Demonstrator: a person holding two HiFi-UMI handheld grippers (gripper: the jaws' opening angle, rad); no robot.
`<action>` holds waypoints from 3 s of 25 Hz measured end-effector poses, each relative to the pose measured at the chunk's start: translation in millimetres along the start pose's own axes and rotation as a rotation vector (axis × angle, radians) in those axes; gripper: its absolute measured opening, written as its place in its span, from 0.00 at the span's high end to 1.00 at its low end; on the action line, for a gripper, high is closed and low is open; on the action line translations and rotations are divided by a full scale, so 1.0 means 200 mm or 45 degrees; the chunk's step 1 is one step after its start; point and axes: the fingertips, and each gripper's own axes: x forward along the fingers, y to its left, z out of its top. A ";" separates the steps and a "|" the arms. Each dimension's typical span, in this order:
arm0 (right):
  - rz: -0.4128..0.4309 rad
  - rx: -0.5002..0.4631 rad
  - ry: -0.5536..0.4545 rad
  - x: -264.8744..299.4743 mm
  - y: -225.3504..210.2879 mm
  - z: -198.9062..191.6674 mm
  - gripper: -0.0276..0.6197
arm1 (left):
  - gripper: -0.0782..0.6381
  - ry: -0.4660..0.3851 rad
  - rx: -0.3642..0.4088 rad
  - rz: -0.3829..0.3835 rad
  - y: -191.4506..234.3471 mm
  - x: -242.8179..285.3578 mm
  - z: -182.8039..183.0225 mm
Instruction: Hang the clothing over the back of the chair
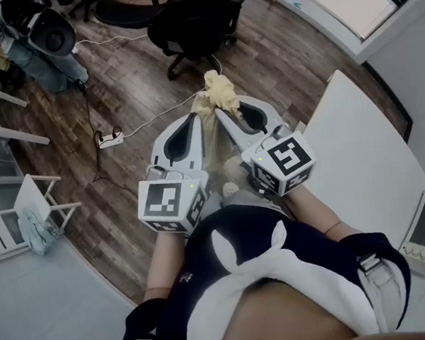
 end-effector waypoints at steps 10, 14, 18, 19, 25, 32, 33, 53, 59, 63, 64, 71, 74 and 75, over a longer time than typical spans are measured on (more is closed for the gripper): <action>0.036 0.019 0.009 -0.02 -0.05 -0.07 0.81 | 0.88 0.015 -0.021 0.038 -0.01 0.05 -0.05; 0.074 0.016 0.018 -0.05 -0.08 -0.11 0.81 | 0.88 0.015 -0.040 0.062 -0.04 0.07 -0.09; 0.112 -0.011 0.016 -0.06 -0.06 -0.15 0.81 | 0.88 0.011 -0.070 0.105 -0.04 0.04 -0.16; 0.119 -0.016 0.017 -0.05 -0.06 -0.15 0.81 | 0.88 0.010 -0.079 0.115 -0.04 0.04 -0.17; 0.153 -0.014 0.030 -0.08 -0.09 -0.16 0.81 | 0.88 0.009 -0.094 0.151 -0.03 0.06 -0.19; 0.161 0.003 0.030 -0.04 -0.17 -0.16 0.81 | 0.88 0.019 -0.092 0.133 -0.03 0.18 -0.18; 0.160 0.004 0.031 -0.02 -0.18 -0.16 0.81 | 0.88 0.021 -0.090 0.131 -0.02 0.19 -0.18; 0.116 0.033 0.028 0.50 -0.38 -0.08 0.81 | 0.88 0.044 -0.097 0.104 0.43 0.53 -0.08; 0.113 0.023 0.038 0.66 -0.41 -0.06 0.81 | 0.88 0.039 -0.104 0.088 0.57 0.62 -0.05; 0.109 0.023 0.045 0.78 -0.42 -0.06 0.81 | 0.88 0.043 -0.107 0.081 0.67 0.66 -0.03; 0.108 0.022 0.046 0.81 -0.42 -0.05 0.81 | 0.88 0.044 -0.110 0.081 0.69 0.67 -0.03; 0.115 0.031 0.052 1.00 -0.41 -0.04 0.81 | 0.88 0.034 -0.121 0.083 0.87 0.71 0.00; 0.113 0.035 0.050 1.07 -0.41 -0.01 0.81 | 0.88 0.032 -0.118 0.077 0.93 0.74 0.02; 0.112 0.036 0.046 1.09 -0.42 -0.01 0.81 | 0.88 0.032 -0.117 0.076 0.95 0.75 0.03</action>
